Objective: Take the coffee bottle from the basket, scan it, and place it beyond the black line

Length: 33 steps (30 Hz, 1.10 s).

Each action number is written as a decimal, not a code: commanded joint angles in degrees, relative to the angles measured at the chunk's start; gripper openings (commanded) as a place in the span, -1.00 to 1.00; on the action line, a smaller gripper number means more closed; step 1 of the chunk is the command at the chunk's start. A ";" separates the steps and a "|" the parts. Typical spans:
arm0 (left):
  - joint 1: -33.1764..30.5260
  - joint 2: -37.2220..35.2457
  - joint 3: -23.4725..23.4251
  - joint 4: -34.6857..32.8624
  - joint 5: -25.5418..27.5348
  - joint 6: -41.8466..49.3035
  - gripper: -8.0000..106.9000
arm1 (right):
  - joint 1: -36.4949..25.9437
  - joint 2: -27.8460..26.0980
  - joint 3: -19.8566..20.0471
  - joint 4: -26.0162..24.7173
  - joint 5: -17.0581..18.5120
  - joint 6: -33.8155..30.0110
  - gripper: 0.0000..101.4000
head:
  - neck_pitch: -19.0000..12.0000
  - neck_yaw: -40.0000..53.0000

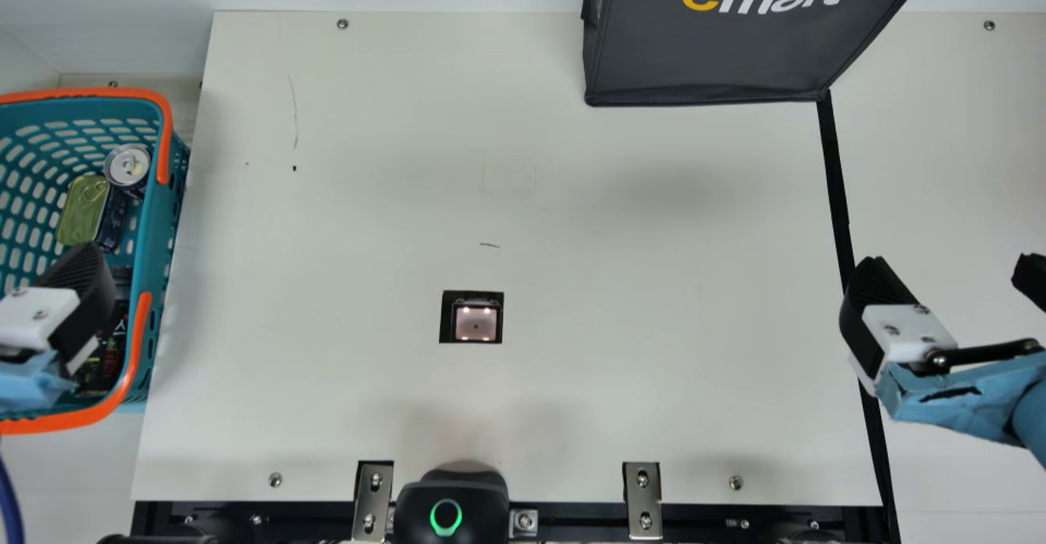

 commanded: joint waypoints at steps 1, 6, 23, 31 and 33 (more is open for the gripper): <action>0.00 0.00 0.00 0.00 0.00 0.00 0.71 | 0.00 0.00 0.00 0.00 0.00 0.00 0.79 | -1.57 1.43; 0.00 0.00 0.00 0.00 0.00 0.00 0.71 | 0.00 0.00 0.00 0.00 0.00 0.00 0.79 | -1.57 8.11; 0.00 0.00 0.00 0.00 0.00 0.00 0.71 | 0.00 0.00 0.00 0.00 -0.12 0.00 0.79 | -1.57 20.09; 0.00 0.00 0.00 0.00 0.00 0.00 0.71 | 0.00 0.00 0.00 0.00 -0.12 0.00 0.79 | -1.57 20.09; 0.00 0.00 0.00 0.00 0.00 0.00 0.71 | 0.00 0.00 0.00 0.00 -0.12 0.00 0.79 | -1.57 20.09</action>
